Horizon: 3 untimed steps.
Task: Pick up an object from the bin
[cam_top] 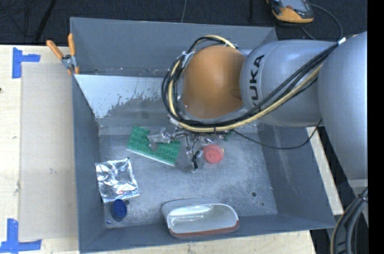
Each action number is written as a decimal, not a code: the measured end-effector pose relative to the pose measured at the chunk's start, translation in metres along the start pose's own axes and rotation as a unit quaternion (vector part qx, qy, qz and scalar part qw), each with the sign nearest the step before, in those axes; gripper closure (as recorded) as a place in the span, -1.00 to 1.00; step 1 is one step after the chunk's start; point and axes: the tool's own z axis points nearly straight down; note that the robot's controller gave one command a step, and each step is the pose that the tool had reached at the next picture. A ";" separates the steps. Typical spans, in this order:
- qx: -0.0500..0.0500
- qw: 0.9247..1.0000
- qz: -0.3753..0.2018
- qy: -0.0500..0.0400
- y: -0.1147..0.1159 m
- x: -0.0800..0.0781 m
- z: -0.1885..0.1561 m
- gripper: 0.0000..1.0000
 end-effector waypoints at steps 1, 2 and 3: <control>0.000 1.000 0.002 0.000 -0.001 0.001 -0.001 1.00; 0.000 1.000 0.002 0.000 -0.001 0.001 -0.001 -1.00; 0.001 0.994 -0.107 0.002 -0.016 0.066 -0.026 -1.00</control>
Offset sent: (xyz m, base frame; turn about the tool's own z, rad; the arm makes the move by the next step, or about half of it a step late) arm 0.0000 0.0000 0.0000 0.0000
